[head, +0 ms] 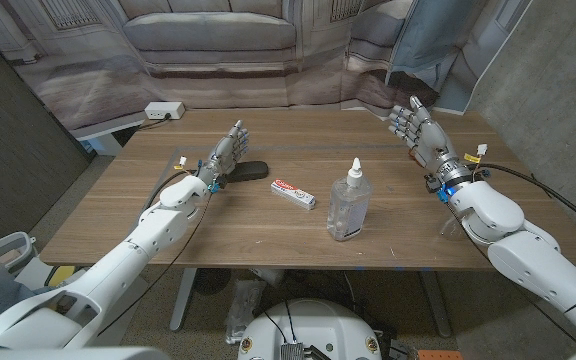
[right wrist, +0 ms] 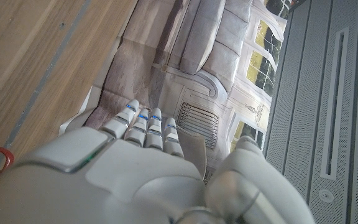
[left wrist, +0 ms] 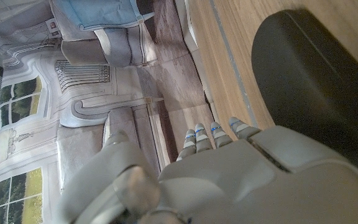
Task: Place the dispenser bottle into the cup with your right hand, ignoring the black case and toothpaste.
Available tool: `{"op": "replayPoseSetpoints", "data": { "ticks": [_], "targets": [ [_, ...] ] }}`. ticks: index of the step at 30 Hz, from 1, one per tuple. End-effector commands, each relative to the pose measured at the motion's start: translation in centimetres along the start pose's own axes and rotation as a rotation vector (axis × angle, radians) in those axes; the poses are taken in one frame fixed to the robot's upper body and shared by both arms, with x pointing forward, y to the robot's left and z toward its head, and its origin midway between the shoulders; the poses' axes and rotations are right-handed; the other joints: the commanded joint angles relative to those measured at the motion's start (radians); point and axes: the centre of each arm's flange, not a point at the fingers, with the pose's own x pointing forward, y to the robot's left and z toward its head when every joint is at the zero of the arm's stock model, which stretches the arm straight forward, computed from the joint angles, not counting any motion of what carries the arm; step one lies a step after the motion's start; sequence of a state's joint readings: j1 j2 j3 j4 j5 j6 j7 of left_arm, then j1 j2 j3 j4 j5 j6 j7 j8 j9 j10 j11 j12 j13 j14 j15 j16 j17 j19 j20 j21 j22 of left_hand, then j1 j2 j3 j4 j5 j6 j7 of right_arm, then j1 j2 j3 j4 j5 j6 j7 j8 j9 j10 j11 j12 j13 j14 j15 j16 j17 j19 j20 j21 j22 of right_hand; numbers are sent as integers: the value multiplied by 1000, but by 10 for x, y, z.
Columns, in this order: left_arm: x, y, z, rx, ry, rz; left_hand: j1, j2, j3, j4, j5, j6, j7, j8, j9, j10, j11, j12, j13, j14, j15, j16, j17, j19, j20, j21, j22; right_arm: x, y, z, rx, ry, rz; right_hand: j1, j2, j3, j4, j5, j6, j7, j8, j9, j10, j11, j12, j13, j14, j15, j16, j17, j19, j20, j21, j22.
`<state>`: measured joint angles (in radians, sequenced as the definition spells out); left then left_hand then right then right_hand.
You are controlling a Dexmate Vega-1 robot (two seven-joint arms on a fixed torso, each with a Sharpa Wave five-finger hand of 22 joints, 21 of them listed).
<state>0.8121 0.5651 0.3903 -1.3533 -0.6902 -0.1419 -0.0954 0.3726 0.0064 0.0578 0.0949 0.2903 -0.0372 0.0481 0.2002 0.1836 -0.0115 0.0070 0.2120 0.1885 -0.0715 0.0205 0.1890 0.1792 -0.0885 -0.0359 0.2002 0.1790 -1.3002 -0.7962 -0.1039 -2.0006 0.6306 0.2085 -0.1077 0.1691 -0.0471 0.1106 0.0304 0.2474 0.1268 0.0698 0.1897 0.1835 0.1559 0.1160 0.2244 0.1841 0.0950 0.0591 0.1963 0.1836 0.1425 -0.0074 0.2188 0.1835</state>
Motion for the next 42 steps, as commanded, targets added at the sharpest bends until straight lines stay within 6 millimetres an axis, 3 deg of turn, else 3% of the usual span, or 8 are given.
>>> {"op": "replayPoseSetpoints", "data": {
  "ticks": [1,14,42],
  "targets": [
    [0,-2,7,8,-7,-6,14,0,-5,2,0,5,3,0,4,3,3,-4,1,-6,-2,-1,5,-8,4,-1,3,-11,-7,3,-11,0,-19,13,2,0,-4,-2,8,1,8,3,9,1,3,1,7,2,1,4,10,-4,2,5],
    [-3,-8,14,24,-13,-9,15,2,-7,2,-1,2,3,-2,4,0,4,-5,2,-7,-2,-1,5,-11,3,-2,3,-28,-17,4,-12,-5,-52,13,3,-1,-4,-4,9,2,8,3,11,2,2,1,8,2,1,4,11,-2,1,5],
    [-8,-18,14,23,-35,-25,17,5,-12,1,-3,6,3,-1,4,1,2,-6,2,-7,-1,-1,5,-15,5,-2,3,-59,-30,26,-41,-44,-98,11,6,-5,-5,-10,10,1,7,3,15,1,1,1,12,4,-1,4,14,-2,-1,5]
  ]
}}
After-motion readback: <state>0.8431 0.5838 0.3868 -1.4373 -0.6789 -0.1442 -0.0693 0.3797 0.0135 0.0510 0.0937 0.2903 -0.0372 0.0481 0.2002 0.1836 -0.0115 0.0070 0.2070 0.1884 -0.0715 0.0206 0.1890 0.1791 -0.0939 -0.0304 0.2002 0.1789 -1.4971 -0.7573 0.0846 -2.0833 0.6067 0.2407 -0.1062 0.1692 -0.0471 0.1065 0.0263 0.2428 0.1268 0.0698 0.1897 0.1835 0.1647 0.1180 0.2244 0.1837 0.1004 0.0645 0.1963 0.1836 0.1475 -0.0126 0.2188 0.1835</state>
